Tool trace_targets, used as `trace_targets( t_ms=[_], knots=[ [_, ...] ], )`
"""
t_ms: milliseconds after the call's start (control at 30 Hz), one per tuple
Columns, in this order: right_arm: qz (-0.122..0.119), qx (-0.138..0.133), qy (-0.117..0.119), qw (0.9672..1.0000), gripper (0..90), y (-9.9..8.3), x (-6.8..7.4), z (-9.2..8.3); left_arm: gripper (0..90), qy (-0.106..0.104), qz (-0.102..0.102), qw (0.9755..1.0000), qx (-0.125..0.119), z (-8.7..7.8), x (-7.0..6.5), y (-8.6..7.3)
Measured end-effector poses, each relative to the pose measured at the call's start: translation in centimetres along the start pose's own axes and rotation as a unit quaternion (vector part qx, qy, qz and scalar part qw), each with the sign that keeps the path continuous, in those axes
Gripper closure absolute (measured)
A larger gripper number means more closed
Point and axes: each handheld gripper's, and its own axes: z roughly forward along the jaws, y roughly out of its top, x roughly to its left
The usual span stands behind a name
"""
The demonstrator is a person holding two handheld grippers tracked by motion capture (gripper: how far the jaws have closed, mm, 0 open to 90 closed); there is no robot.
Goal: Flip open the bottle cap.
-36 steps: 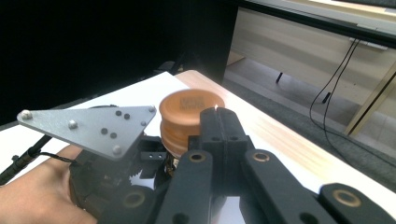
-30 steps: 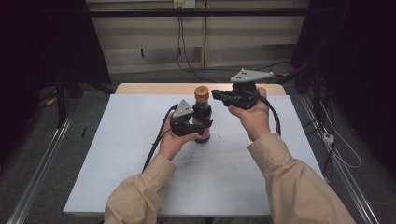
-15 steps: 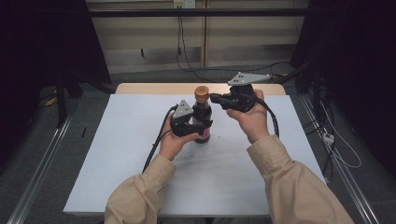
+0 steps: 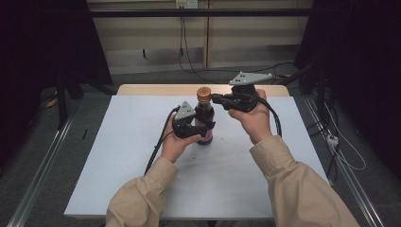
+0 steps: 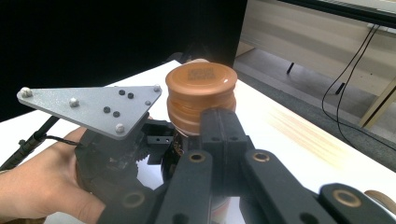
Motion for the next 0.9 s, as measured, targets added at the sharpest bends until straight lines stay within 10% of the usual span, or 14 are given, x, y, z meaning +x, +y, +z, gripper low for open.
trace_targets(
  t_ms=[900],
  knots=[
    [-0.011,-0.002,0.0,0.9999,90.0,0.89,0.43,0.08,31.0,0.0,0.001,1.0,-0.001,0.0,0.06,-0.04]
  ],
)
